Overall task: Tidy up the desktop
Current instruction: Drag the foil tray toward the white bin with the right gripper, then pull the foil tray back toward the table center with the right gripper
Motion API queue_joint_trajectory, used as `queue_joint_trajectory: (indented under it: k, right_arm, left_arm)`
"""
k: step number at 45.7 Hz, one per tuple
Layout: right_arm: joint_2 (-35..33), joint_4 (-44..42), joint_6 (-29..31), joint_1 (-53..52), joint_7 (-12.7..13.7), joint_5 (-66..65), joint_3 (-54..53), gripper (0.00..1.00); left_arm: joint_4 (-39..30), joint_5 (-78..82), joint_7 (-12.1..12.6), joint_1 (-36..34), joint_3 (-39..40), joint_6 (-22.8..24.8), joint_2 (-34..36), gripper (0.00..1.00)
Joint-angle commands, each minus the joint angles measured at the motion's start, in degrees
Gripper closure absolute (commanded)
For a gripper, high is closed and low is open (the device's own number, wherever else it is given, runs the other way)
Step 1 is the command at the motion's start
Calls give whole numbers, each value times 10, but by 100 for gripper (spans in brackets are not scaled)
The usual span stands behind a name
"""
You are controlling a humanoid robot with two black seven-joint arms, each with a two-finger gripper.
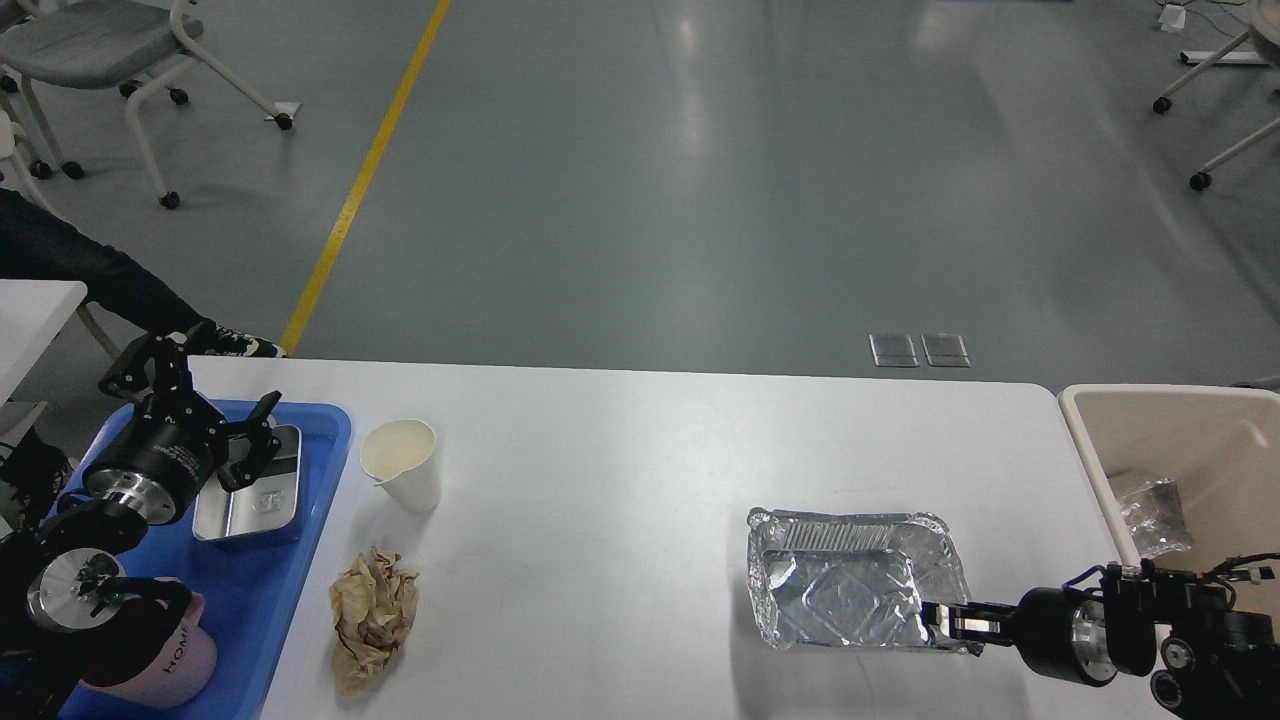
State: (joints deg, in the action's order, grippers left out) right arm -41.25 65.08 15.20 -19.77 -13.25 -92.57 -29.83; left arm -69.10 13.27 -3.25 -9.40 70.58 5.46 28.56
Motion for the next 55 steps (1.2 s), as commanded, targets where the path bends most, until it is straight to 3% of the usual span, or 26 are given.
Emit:
queue_joint_trajectory:
  k: [1,21,46,55]
  right_arm:
    - [-14,9,1,-8,1,6,-1,100]
    - [-102,78,36,-51,3,75,-1,100]
    - [-307,213,56,-89,2,140,-7,100]
    - [-317,216,61,-102,2,146,-7,100]
  left_arm:
    - [0,0,0,0,0,0,0,4]
    - [0,0,1,-1,-1,0,-2,4]
    - [-10,0,9,-3,-5,-11,4,4]
    - [-10,1,17,-3,-7,-16,9,4]
